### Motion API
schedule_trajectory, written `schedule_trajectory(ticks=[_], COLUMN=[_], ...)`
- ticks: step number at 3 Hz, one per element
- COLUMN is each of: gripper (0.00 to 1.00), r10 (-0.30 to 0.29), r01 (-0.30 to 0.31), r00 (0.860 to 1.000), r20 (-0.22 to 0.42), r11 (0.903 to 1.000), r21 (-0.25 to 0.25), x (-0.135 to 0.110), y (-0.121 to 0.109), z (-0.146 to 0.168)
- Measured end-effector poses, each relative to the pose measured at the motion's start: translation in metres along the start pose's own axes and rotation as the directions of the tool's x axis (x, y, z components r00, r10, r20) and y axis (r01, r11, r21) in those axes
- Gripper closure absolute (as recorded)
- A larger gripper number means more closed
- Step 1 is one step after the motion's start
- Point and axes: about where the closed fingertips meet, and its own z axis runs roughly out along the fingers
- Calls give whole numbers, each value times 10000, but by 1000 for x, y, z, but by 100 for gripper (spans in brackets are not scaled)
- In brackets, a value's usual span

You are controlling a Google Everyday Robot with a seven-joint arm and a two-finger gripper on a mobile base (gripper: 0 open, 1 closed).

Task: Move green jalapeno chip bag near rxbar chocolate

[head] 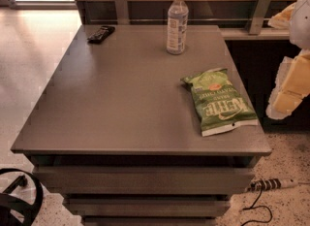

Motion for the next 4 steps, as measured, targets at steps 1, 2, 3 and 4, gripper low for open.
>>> schedule_trajectory(ticks=[1, 2, 3, 4], gripper=[0, 0, 0, 0], r10=[27, 471, 1179, 1951], r01=[-27, -469, -1176, -1949], r00=[10000, 9987, 9924, 9793], r20=[37, 192, 361, 537], r11=[10000, 9988, 9930, 9808], r21=[11, -98, -105, -92], x=[-1, -11, -22, -33], y=[-1, -7, -14, -25], z=[0, 19, 45, 75])
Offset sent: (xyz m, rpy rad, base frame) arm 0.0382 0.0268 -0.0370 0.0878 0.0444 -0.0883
